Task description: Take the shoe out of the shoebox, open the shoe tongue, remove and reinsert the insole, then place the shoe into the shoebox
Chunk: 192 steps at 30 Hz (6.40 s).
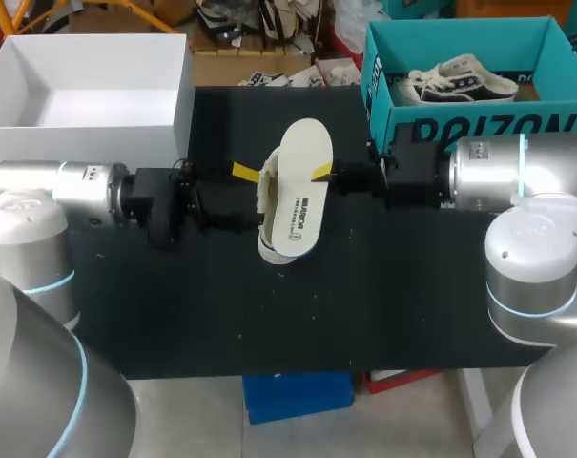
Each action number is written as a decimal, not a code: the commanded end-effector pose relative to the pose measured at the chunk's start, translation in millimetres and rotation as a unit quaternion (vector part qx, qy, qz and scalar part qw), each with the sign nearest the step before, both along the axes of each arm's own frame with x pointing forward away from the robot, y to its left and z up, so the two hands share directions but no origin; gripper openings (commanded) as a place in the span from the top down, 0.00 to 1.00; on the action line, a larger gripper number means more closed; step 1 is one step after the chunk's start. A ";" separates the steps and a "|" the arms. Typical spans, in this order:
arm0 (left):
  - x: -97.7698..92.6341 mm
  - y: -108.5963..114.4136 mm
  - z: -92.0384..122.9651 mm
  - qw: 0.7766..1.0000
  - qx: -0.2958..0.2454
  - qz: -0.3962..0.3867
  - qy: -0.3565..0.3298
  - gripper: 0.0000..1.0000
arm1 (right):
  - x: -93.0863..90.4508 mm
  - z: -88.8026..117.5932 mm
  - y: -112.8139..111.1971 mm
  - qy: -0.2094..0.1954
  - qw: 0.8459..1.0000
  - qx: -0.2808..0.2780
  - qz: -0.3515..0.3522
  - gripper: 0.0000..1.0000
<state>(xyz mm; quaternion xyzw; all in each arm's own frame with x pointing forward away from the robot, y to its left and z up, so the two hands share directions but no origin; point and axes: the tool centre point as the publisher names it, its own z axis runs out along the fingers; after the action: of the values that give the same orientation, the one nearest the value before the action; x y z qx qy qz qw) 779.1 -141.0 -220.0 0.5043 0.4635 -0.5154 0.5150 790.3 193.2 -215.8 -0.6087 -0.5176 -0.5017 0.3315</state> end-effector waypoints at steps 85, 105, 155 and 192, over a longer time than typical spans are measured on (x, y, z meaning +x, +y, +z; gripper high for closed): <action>18.0 -32.7 -11.4 0.998 0.061 -0.021 0.004 1.00 | -23.4 17.8 -27.7 0.010 0.997 -0.068 -0.026 0.00; 1.8 4.4 -59.0 0.980 0.167 -0.056 0.092 1.00 | -77.0 54.5 -67.0 0.008 0.983 -0.156 -0.096 0.00; 34.9 -7.3 -115.3 0.902 0.353 -0.189 0.160 1.00 | -98.6 58.7 -74.2 0.011 0.981 -0.160 -0.112 0.00; 85.5 -30.3 -141.1 0.892 0.390 -0.173 0.148 1.00 | -98.6 58.7 -74.2 0.011 0.981 -0.160 -0.112 0.00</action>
<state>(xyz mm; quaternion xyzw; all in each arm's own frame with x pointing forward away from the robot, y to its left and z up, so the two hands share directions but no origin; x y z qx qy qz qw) 854.4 -165.0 -355.2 0.6524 0.6089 -0.4363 0.1152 692.6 119.0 -157.5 -0.7132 -0.5163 -0.4394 0.1779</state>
